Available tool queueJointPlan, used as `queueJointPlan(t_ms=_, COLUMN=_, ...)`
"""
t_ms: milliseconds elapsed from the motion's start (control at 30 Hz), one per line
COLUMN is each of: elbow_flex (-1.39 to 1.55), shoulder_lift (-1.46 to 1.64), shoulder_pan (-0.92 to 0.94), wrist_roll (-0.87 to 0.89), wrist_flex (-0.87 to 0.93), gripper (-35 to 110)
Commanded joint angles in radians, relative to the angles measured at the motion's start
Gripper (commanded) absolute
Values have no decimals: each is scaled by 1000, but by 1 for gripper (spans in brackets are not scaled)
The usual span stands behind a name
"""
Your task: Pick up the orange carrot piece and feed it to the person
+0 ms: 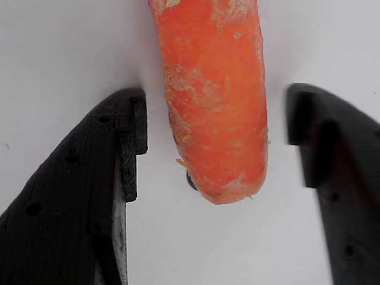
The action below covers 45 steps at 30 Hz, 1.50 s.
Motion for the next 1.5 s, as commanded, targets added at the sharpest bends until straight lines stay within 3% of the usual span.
queueJointPlan(t_ms=0, elbow_flex=-29, shoulder_lift=15, shoulder_pan=14, wrist_roll=-6, wrist_flex=12, gripper=-2)
queueJointPlan(t_ms=633, elbow_flex=-48, shoulder_lift=31, shoulder_pan=54, wrist_roll=6, wrist_flex=14, gripper=-3)
queueJointPlan(t_ms=933, elbow_flex=-52, shoulder_lift=41, shoulder_pan=-63, wrist_roll=-6, wrist_flex=2, gripper=-3)
queueJointPlan(t_ms=1467, elbow_flex=-67, shoulder_lift=333, shoulder_pan=-253, wrist_roll=-3, wrist_flex=0, gripper=-3)
